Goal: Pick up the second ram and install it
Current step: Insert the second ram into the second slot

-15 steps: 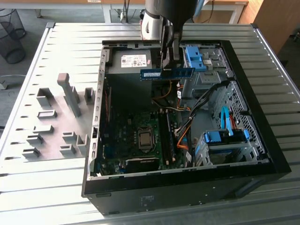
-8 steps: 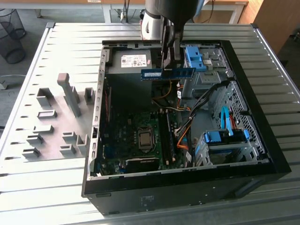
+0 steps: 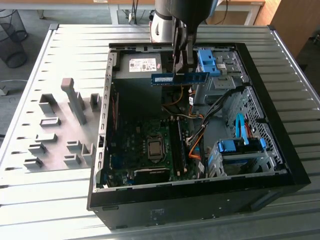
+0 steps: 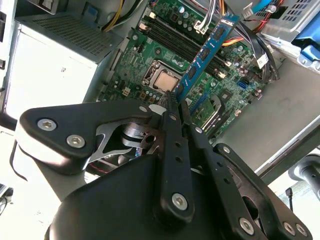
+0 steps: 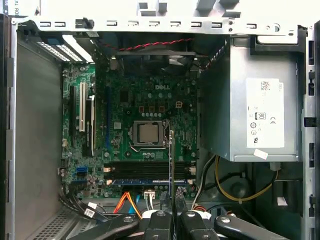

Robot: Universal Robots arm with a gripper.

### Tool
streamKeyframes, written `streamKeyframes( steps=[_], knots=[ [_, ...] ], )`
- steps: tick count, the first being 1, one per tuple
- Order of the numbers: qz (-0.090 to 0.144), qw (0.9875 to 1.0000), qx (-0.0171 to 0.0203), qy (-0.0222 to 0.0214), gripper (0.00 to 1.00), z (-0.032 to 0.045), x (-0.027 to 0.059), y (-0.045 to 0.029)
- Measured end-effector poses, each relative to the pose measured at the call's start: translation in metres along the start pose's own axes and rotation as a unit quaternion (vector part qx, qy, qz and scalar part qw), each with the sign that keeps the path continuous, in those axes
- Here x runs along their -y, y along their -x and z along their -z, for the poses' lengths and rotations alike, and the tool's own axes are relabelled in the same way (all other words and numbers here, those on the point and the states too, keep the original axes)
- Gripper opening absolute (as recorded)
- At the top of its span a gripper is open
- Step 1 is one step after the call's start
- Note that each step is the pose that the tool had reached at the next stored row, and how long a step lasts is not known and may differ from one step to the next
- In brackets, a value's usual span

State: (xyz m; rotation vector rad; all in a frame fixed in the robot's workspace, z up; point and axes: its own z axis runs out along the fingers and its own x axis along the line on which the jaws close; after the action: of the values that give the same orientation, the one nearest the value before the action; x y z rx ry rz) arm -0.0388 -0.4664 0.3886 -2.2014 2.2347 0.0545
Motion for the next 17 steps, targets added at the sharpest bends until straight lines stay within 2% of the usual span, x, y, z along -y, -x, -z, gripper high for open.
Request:
streamKeyframes(
  steps=[4, 8, 12, 17],
  knots=[
    [-0.001, 1.0, -0.0001, 0.0, 0.14, 0.0, 0.0, 0.0],
    [-0.021, 0.9998, -0.0001, -0.0005, 0.14, -0.001, 0.0001, 0.0],
    [-0.056, 0.9984, 0.0003, -0.0016, 0.14, -0.0024, 0.0001, 0.0],
    [-0.08, 0.9968, 0.0008, -0.0022, 0.14, -0.0035, 0.0001, -0.0001]
  ],
)
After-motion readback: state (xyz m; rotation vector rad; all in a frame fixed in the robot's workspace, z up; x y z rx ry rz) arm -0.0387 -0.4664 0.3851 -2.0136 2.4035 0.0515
